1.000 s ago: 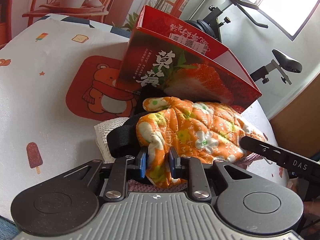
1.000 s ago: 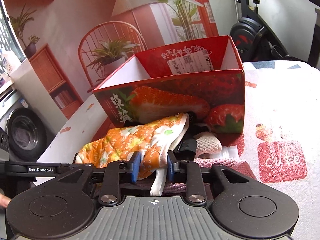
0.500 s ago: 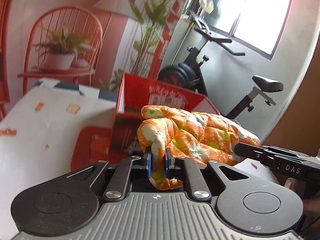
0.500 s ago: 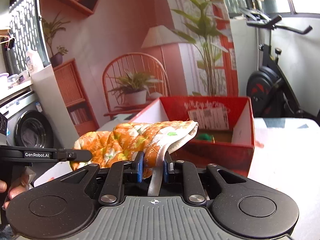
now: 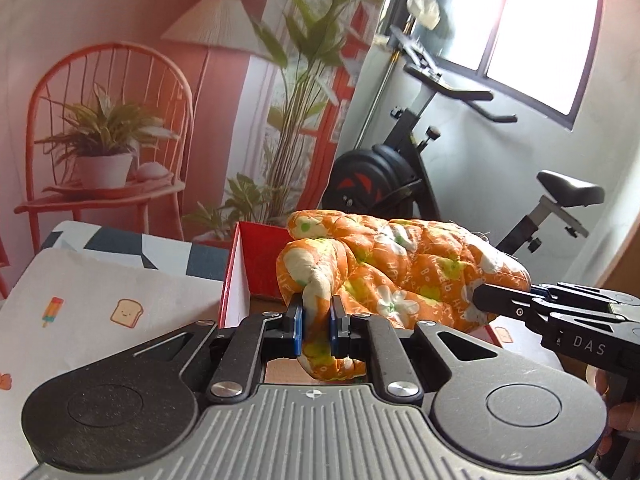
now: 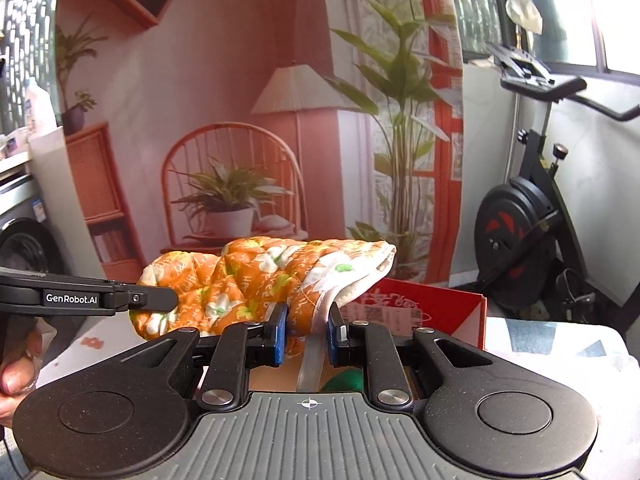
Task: Organize soft objects
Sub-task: 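Lift the orange mitt with the right tool into the red box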
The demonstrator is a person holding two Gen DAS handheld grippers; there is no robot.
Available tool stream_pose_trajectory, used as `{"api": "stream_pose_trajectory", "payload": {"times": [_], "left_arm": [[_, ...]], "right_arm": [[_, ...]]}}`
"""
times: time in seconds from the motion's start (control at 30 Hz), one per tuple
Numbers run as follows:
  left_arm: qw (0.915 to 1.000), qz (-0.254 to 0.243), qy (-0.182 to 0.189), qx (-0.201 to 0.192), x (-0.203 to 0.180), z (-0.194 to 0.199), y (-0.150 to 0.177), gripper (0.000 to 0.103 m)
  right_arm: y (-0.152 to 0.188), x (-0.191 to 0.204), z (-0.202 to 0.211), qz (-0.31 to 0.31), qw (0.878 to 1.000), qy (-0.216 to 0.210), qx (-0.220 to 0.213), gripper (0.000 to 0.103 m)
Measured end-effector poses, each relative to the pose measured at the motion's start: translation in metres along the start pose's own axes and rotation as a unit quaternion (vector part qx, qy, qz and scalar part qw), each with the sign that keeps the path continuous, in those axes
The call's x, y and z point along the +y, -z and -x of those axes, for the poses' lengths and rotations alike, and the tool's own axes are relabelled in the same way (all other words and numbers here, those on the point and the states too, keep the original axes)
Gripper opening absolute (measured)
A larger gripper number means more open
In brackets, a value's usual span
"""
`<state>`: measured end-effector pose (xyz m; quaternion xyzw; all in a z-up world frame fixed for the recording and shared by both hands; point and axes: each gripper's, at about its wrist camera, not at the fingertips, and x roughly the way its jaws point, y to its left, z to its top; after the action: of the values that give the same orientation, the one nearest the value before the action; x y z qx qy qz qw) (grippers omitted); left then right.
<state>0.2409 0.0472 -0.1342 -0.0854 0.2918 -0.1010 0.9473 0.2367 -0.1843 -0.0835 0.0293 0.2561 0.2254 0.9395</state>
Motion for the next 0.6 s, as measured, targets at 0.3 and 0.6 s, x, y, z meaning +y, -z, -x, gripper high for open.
{"api": "stream_pose_trajectory", "payload": {"times": [0.3,0.6], "left_arm": [[0.9941,-0.010,-0.020,0.106,0.009,-0.059,0.007,0.013],[0.9875,-0.017,-0.012,0.156,0.013,-0.079,0.010,0.013]], "right_arm": [[0.029,-0.039,-0.062,-0.088,0.991,-0.021,0.097,0.017],[0.054,-0.051,-0.097,-0.160,0.964,-0.036,0.209,0.018]]}}
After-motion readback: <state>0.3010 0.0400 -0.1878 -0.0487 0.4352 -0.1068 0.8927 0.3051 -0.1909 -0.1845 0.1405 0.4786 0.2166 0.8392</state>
